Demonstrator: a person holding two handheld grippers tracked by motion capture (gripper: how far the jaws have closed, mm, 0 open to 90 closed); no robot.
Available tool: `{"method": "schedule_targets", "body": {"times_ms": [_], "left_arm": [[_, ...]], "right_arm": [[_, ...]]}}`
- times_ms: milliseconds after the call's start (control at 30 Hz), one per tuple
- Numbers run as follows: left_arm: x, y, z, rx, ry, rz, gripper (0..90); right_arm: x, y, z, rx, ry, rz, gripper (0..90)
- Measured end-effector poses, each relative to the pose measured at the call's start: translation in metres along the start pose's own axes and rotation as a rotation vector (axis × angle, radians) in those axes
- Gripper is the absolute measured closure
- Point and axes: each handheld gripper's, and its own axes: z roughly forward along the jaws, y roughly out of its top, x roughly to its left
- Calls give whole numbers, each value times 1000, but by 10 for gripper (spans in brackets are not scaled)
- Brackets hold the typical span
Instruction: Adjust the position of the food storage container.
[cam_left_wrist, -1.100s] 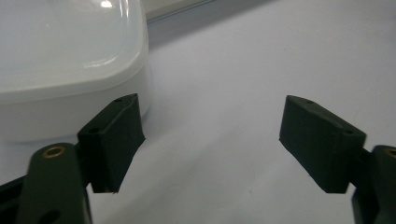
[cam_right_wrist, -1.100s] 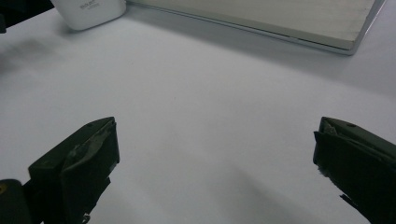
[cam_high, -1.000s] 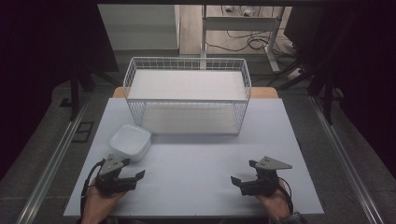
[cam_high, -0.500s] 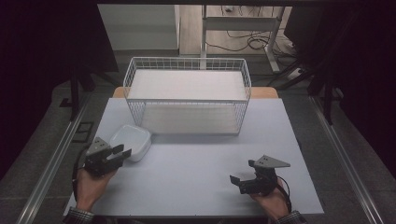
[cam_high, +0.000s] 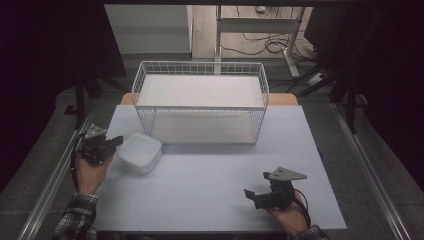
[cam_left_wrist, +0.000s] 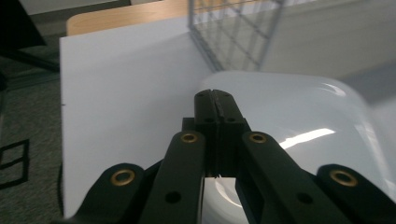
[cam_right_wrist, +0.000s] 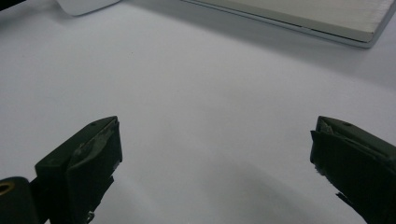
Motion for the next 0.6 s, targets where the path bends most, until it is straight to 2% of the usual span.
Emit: {"method": "schedule_targets", "body": {"times_ms": [100,167,333,400,600], "left_arm": [[6,0,8,14,11,-1,900],[12,-1,21,36,27,-4,900],[17,-5,32,50,-6,-44,900],[13,-9,34,60,-17,-35,900],[8,-12,32,56,-52,-41,900]], "right_arm": [[0,0,0,-2,-2,-1,20],[1,0,0,-3,-5,-4,20],[1,0,1,1,-9,-11,21],[1,-1,1,9,-10,-20,25],[2,-1,2,22,-14,-38,29]]}}
